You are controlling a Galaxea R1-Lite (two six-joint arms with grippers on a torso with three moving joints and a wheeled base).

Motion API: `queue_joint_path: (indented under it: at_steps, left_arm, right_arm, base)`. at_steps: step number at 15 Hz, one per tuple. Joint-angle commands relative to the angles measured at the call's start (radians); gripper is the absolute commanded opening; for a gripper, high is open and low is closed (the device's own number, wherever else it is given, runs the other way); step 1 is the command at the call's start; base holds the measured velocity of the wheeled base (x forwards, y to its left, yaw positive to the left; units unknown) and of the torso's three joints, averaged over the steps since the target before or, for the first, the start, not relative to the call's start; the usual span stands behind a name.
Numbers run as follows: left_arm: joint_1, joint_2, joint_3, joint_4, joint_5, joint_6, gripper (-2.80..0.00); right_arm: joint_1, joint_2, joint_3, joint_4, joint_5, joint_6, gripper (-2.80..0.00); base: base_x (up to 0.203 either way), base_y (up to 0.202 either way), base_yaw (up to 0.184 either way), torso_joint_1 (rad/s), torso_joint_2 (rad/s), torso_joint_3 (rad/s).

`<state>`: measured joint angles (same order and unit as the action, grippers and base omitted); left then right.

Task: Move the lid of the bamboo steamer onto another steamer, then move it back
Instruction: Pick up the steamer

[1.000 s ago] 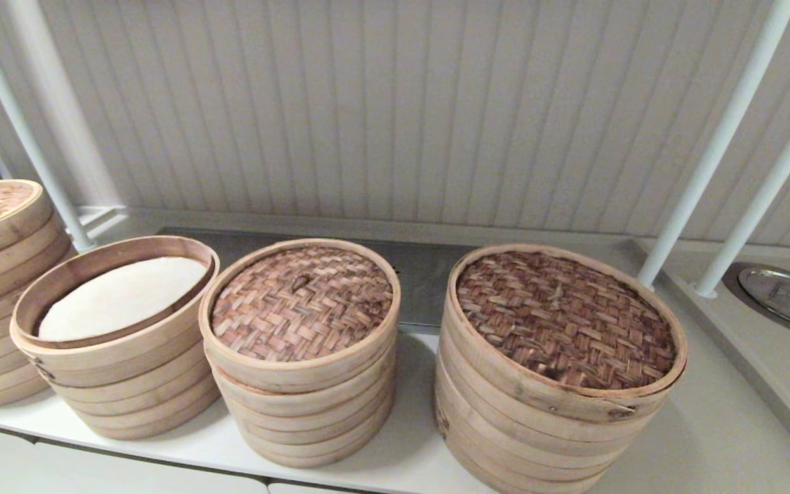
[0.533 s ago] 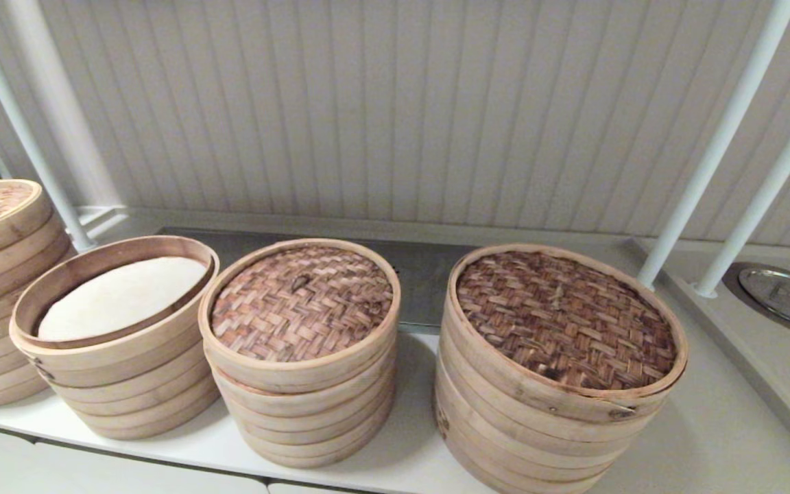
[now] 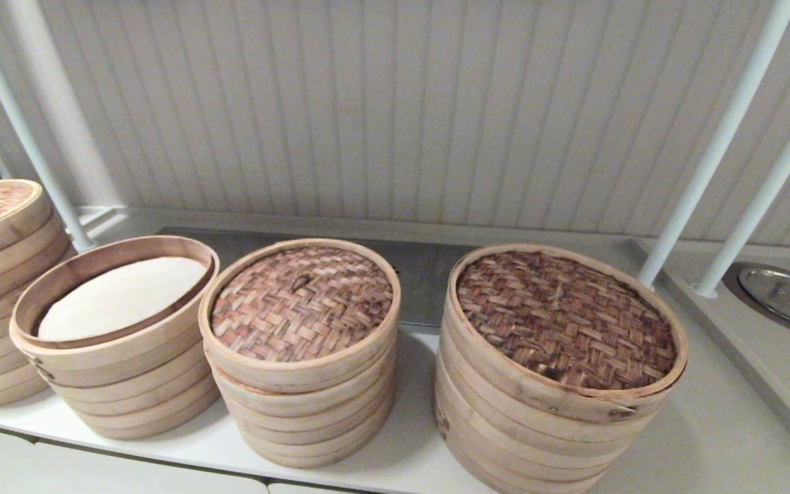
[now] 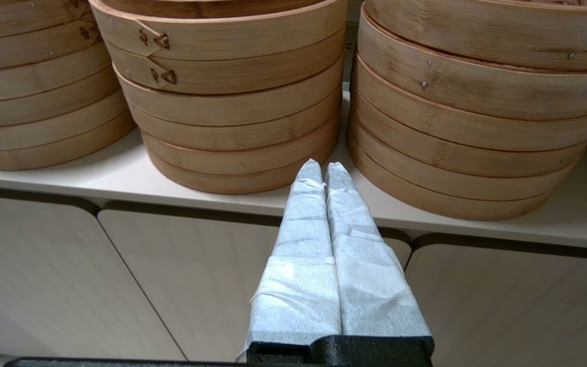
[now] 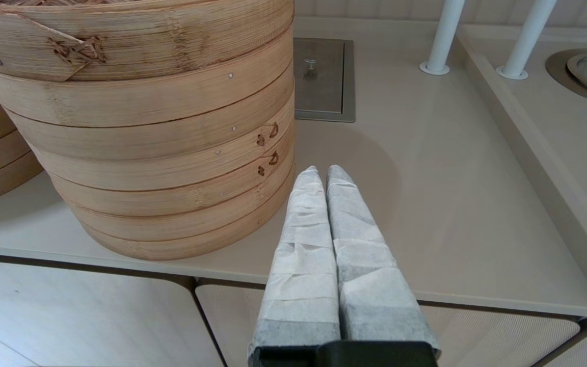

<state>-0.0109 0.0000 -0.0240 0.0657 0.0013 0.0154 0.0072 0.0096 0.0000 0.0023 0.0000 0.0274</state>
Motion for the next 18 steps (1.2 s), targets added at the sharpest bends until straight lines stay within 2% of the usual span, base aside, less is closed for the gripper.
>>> queue_joint_path:
  at_steps: [1,4,6,10,14,18]
  left_arm:
    - [-0.001,0.002,0.001,0.0,0.003,0.005,-2.8]
    - [0.0,0.002,-0.01,0.02,0.007,0.042,-2.8]
    - [0.0,0.022,-0.07,0.066,-0.003,0.055,-2.8]
    - [-0.004,0.249,-0.395,0.186,-0.027,0.039,-2.8]
    - [-0.006,0.543,-0.623,0.215,-0.047,0.011,-2.8]
    - [-0.008,0.901,-0.888,0.232,-0.149,-0.004,-2.8]
  right_arm:
    - [0.0,0.0,0.0,0.001,0.0,0.0,-2.8]
    - [0.0,0.0,0.0,-0.001,0.0,0.0,-2.8]
    - [0.0,0.0,0.0,0.001,0.0,0.0,-2.8]
    - [0.0,0.0,0.0,0.001,0.0,0.0,-2.8]
    - [0.0,0.0,0.0,0.001,0.0,0.0,-2.8]
    - [0.0,0.0,0.0,-0.001,0.0,0.0,-2.8]
  base:
    - [0.0,0.0,0.0,0.0,0.0,0.0]
    - [0.0,0.0,0.0,0.0,0.0,0.0]
    - [0.0,0.0,0.0,0.0,0.0,0.0]
    - [0.0,0.0,0.0,0.0,0.0,0.0]
    - [0.0,0.0,0.0,0.0,0.0,0.0]
    - [0.0,0.0,0.0,0.0,0.0,0.0]
